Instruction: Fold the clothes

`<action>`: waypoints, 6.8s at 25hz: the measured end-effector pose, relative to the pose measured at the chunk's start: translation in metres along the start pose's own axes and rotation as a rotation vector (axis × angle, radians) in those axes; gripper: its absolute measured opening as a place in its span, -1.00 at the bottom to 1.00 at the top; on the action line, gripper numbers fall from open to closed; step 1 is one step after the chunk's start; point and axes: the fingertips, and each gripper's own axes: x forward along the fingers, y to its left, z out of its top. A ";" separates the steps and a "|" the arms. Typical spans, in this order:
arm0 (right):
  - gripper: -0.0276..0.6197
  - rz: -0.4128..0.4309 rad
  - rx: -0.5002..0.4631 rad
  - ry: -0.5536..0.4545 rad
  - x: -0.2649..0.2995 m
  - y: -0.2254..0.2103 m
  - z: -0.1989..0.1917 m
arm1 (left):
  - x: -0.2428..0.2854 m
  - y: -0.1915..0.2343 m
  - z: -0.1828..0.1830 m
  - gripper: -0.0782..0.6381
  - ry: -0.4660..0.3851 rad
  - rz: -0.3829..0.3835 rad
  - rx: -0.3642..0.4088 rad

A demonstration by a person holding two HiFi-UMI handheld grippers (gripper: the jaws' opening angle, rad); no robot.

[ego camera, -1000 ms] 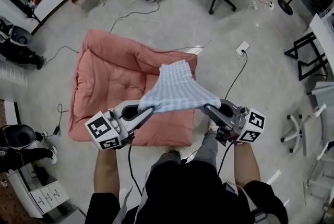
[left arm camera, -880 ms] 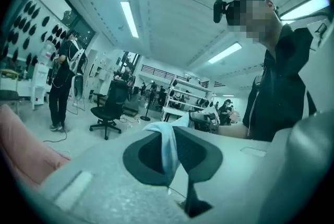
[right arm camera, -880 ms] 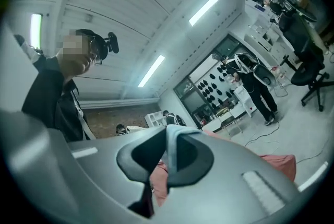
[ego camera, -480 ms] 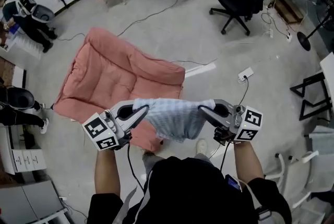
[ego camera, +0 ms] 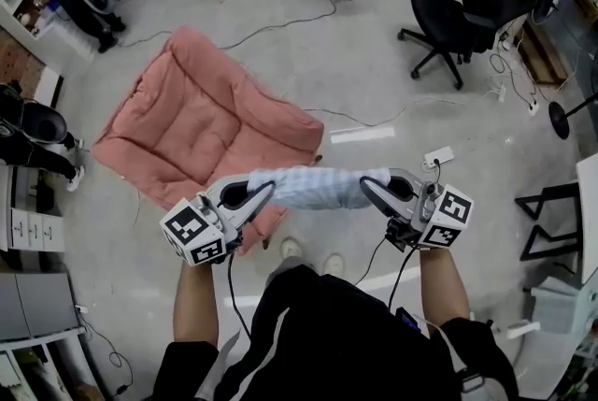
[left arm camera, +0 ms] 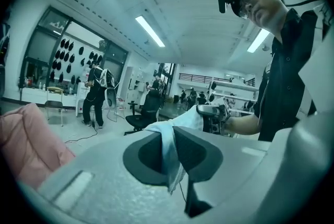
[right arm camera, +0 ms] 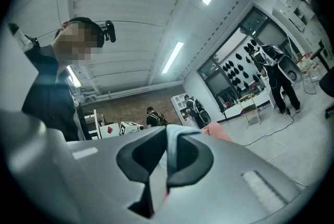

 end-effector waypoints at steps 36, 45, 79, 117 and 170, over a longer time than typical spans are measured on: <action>-0.88 0.718 -0.006 0.452 0.181 -0.136 -0.012 | -0.037 0.096 -0.011 -0.70 -0.222 1.015 -0.142; -0.88 0.834 0.088 0.615 0.150 -0.125 -0.075 | -0.033 0.048 -0.077 -0.70 -0.211 1.158 -0.263; -0.88 0.428 0.067 0.800 0.425 -0.243 -0.346 | -0.184 0.354 -0.300 -0.70 -0.089 0.990 -0.548; -0.87 0.396 -0.038 0.844 0.440 -0.257 -0.394 | -0.195 0.390 -0.348 -0.68 0.010 1.017 -0.548; -0.41 0.377 -0.161 1.417 0.139 -0.293 -0.566 | -0.027 0.178 -0.560 -0.10 0.392 0.998 -1.064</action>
